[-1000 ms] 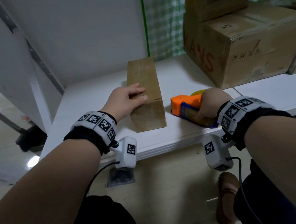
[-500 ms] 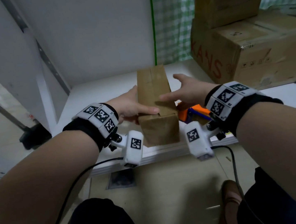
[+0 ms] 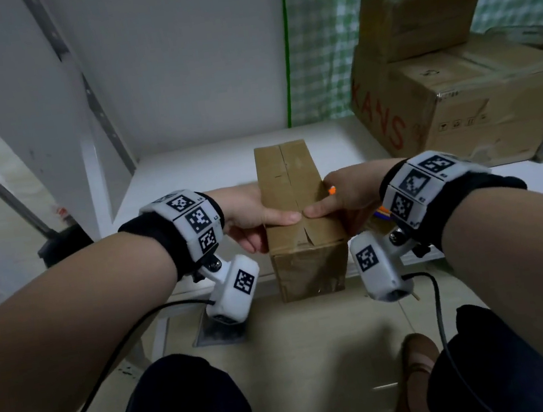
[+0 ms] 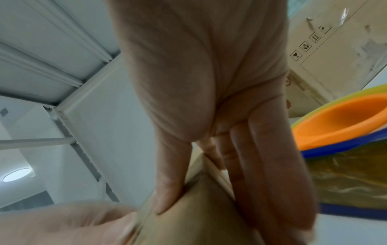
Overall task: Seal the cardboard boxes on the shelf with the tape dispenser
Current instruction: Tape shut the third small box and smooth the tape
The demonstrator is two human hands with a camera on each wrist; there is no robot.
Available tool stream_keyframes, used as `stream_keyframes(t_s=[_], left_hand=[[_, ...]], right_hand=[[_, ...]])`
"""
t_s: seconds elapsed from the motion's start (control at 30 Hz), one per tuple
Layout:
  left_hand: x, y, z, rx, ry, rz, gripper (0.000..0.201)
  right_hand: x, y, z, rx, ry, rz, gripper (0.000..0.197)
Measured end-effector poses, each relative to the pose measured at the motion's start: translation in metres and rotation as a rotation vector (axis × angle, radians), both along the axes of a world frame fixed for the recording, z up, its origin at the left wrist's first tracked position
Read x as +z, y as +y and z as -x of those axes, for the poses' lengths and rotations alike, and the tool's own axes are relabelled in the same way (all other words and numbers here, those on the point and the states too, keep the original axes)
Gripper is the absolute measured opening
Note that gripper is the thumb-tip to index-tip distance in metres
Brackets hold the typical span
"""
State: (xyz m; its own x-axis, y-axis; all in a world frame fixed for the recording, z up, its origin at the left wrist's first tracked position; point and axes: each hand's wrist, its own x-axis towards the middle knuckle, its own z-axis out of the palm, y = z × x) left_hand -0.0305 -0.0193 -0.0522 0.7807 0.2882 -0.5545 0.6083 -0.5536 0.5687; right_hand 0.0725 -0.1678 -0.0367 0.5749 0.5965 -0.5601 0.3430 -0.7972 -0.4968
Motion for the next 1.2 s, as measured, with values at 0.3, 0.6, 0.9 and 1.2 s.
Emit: stream_keyframes(t_s=[0.3, 0.6, 0.9, 1.2], left_hand=[[0.011, 0.024, -0.040, -0.108, 0.148, -0.237, 0.154], [0.022, 0.044, -0.081, -0.396, 0.191, -0.555, 0.151], [0.021, 0.065, -0.107, -0.422, 0.173, -0.657, 0.150], [0.026, 0.072, -0.125, -0.413, 0.078, -0.673, 0.099]], right_hand=[[0.017, 0.023, -0.032, 0.262, -0.373, 0.220, 0.124], [0.015, 0.066, -0.064, 0.402, -0.529, 0.336, 0.133], [0.013, 0.090, -0.089, 0.414, -0.590, 0.305, 0.133], [0.014, 0.096, -0.098, 0.369, -0.573, 0.258, 0.097]])
